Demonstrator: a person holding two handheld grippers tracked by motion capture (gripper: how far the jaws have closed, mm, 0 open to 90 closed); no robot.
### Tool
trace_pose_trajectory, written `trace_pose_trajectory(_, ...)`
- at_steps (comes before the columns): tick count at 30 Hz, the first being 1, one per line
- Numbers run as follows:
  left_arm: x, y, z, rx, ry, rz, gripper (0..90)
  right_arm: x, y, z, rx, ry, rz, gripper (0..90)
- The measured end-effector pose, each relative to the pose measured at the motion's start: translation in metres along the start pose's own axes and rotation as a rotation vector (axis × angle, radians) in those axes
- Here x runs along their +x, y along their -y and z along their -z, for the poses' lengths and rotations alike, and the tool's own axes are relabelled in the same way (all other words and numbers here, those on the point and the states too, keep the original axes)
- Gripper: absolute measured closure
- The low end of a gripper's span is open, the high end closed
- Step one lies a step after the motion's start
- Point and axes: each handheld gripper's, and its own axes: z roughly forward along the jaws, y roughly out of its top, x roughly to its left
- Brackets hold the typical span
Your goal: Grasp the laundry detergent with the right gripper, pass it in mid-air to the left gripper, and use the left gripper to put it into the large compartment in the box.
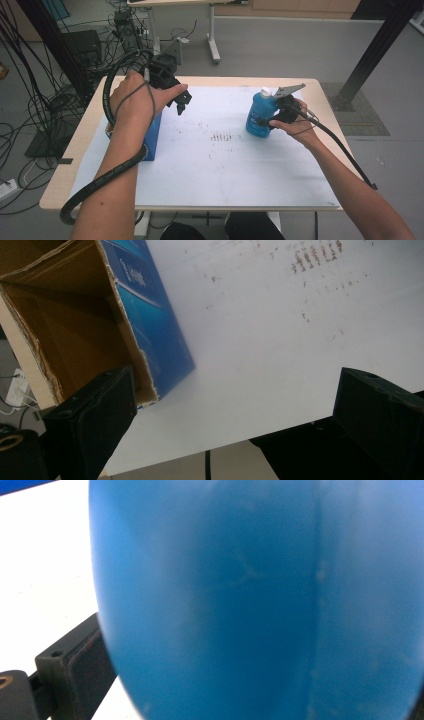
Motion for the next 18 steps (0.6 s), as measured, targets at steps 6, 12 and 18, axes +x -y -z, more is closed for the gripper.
trace_pose_trajectory(6,0.0000,-0.0003,0.0000,-0.005,0.001,0.001,4.2,-0.0002,0.0007,0.0000,-0.002,-0.005,0.000,2.1)
trace_pose_trajectory(12,-0.0005,-0.0005,-0.0011,-0.002,0.000,0.001,4.2,-0.0010,0.0009,0.0013,-0.006,-0.002,0.001,2.0)
trace_pose_trajectory(18,-0.0005,-0.0008,-0.0012,0.000,-0.002,0.000,4.2,-0.0012,0.0015,0.0020,-0.005,0.001,0.002,2.1)
